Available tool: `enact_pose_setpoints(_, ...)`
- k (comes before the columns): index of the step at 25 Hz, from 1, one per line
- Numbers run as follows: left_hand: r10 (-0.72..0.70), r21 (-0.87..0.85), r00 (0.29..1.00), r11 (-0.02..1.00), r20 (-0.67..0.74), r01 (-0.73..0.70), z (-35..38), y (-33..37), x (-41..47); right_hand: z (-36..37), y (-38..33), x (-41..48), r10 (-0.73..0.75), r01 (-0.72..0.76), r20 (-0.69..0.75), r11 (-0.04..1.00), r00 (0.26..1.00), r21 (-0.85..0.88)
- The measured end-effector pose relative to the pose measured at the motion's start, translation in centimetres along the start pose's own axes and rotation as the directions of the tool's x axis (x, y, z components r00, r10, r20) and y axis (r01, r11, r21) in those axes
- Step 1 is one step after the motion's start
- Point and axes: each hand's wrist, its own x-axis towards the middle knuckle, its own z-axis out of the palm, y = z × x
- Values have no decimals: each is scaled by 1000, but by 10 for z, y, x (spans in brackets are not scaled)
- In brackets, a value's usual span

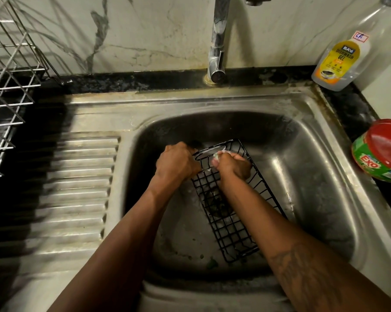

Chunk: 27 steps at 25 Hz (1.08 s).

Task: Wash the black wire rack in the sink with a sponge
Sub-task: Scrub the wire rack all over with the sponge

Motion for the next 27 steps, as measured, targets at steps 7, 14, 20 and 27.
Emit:
enact_pose_setpoints(7,136,41,990,990,33,-137,1,2,4,7,6,2,-189,194,-59,977,980,89)
enact_pose_setpoints(14,198,150,979,970,-38,-191,6,0,3,9,17,17,158,-159,91,987,983,4)
enact_pose_setpoints(20,212,121,974,972,-74,-202,7,-4,3,21,14,-8,210,-250,196,946,958,207)
enact_pose_setpoints(27,297,107,953,948,55,-301,8,-1,2,9,21,4,168,-166,3,976,986,-138)
